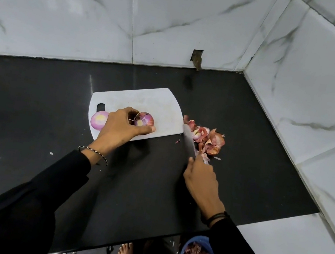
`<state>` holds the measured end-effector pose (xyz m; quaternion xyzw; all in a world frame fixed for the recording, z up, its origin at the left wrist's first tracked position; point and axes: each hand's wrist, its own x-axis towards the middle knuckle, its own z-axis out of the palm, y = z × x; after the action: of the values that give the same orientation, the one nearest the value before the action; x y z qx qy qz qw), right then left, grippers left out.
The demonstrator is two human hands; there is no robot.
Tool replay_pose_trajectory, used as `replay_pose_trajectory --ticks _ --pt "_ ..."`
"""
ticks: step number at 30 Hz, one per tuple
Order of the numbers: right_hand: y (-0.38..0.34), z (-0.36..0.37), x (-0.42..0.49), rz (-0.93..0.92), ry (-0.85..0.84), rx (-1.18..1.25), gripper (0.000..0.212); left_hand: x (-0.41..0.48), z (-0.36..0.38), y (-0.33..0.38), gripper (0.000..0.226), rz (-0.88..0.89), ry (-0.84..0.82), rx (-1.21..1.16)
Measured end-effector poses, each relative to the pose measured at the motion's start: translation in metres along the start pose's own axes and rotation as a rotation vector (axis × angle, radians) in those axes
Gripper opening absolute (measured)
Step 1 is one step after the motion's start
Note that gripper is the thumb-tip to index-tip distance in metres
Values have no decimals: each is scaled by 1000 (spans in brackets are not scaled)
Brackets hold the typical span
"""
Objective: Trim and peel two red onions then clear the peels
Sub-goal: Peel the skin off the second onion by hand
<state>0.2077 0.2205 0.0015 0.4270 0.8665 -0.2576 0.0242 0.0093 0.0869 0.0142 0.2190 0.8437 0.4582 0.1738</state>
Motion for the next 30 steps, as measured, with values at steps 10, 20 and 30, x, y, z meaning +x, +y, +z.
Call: replay_pose_trajectory --ticks 10,20,30 --pt "-8 7 20 -124 43 81 35 -2 16 17 57 3 -26 -2" --pt "-40 20 40 -235 -58 12 34 -9 19 17 60 97 -44 -23" --pt "-32 8 66 -321 -70 82 27 -12 35 19 58 83 -53 -61"
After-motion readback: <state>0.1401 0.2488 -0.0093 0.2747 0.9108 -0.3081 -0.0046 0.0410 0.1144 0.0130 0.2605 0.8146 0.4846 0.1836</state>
